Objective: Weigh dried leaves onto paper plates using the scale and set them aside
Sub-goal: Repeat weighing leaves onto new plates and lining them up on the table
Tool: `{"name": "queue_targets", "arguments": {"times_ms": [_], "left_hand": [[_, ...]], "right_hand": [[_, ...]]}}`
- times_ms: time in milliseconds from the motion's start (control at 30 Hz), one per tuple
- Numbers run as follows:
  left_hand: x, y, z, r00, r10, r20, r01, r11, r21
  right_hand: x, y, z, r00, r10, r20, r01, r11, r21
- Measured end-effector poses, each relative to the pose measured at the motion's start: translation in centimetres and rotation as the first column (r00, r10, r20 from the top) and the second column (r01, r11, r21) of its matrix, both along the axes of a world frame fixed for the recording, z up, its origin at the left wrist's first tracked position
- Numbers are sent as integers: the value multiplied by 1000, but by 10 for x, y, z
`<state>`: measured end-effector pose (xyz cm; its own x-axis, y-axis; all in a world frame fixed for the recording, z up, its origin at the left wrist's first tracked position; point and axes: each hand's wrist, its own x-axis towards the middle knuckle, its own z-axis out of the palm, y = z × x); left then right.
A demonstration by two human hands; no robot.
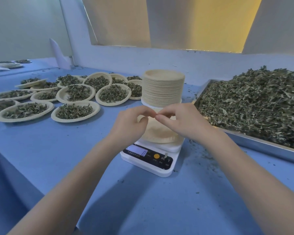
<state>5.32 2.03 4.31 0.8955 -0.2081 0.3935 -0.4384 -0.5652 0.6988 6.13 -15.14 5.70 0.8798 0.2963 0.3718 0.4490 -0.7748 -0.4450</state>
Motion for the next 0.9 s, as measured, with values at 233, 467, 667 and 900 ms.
{"name": "queue_targets", "arguments": {"times_ms": [233, 467, 667, 900], "left_hand": [[4, -13, 1, 998, -57, -15, 57, 998, 1], [6, -62, 11, 996, -68, 58, 64, 996, 64], [5, -156, 13, 982, -181, 60, 158, 949, 273], [22, -249, -2, 984, -103, -148, 159, 882, 444]], "right_hand": [[2, -15, 6, 999, -35, -9, 35, 999, -1], [-3, -56, 13, 993, -121, -8, 121, 993, 5], [-11, -125, 13, 946, -324, -7, 322, 942, -94], [-22, -218, 6, 816, -571, -84, 525, 795, -304]]}}
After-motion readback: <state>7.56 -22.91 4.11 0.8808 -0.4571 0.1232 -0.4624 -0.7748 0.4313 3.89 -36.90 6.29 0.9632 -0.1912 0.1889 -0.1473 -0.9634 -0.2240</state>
